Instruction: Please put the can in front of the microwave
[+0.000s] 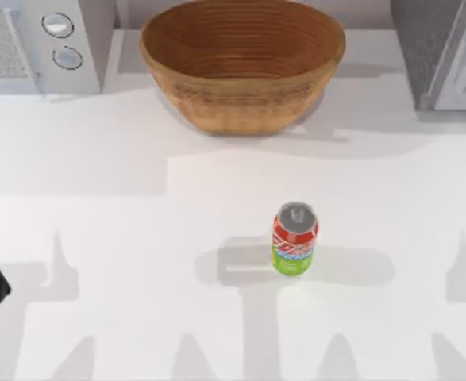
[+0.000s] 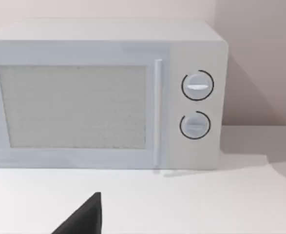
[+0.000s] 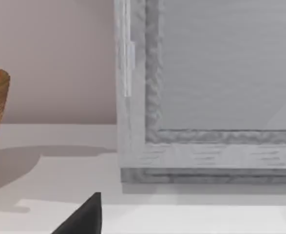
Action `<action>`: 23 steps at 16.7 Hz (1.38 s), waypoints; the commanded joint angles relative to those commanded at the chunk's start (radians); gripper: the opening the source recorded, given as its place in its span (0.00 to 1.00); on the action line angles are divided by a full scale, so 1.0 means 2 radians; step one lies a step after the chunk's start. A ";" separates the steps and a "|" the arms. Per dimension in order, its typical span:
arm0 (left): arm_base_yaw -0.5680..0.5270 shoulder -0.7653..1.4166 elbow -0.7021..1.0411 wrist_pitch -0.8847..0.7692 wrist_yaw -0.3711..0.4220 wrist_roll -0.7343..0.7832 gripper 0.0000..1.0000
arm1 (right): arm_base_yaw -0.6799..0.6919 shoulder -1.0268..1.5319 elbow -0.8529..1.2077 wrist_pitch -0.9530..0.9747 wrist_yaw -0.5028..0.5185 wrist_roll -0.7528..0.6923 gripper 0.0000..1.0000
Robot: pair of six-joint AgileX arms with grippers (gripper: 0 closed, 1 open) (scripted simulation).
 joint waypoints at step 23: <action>-0.275 0.765 0.734 -0.477 0.002 -0.008 1.00 | 0.000 0.000 0.000 0.000 0.000 0.000 1.00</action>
